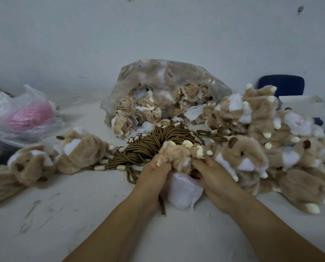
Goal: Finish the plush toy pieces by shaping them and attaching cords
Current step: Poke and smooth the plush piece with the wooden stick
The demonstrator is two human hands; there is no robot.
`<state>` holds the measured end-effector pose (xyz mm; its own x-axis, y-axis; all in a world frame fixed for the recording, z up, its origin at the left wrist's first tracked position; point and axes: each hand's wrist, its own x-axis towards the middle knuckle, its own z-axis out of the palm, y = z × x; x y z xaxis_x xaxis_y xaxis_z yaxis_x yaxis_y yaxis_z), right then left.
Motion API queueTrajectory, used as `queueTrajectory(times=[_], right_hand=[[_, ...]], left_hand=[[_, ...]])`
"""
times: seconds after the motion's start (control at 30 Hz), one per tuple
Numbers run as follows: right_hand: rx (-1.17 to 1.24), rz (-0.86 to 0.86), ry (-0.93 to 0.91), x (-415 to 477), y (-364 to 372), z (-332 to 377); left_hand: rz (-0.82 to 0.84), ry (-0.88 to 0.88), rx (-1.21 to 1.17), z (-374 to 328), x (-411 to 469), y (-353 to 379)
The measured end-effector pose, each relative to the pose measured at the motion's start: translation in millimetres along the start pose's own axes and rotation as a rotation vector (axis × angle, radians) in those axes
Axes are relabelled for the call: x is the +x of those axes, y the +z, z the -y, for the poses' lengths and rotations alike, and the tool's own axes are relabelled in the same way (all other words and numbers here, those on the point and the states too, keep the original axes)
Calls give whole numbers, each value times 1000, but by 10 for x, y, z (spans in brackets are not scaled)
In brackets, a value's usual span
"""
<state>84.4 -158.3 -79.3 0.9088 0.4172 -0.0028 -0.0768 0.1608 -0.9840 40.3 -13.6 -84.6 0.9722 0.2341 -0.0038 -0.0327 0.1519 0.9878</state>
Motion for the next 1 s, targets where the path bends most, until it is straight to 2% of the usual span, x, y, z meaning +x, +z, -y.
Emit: queueTrajectory(times=[0.07, 0.17, 0.2, 0.37, 0.4, 0.47, 0.53, 0.6, 0.73, 0.8, 0.93, 0.97, 1.0], right_hand=[[-108, -82, -117, 17, -12, 14], [-376, -181, -349, 33, -26, 13], [-452, -187, -423, 36, -34, 0], [-787, -207, -801, 5, 47, -24], [-841, -203, -852, -14, 82, -16], [-936, -164, -923, -45, 151, 3], [-991, -92, -984, -72, 212, 6], [-1031, -14, -1030, -90, 261, -2], [-1114, 48, -1073, -103, 252, -23], [-1130, 25, -1086, -97, 239, -11], [-1115, -111, -1018, -66, 154, 72], [-1098, -124, -1012, -68, 127, 92], [-1092, -127, -1023, -72, 113, 107]], left_hand=[[46, 71, 78, -4, 18, 16], [272, 190, 119, -9, 25, 22], [264, 212, 104, -7, 29, 23], [-71, 378, 231, -30, 21, 5], [-136, 384, 219, -19, 31, -5], [-236, 300, 49, 11, 63, -21], [-279, 218, -37, 48, 107, -51], [-324, 194, 35, 73, 153, -98], [-309, 276, 110, -52, 106, -116], [-323, 442, 264, -139, 38, -132], [-294, 946, 1140, -200, 13, -88], [-254, 970, 1202, -180, 7, -49], [-216, 907, 1184, -155, 4, -29]])
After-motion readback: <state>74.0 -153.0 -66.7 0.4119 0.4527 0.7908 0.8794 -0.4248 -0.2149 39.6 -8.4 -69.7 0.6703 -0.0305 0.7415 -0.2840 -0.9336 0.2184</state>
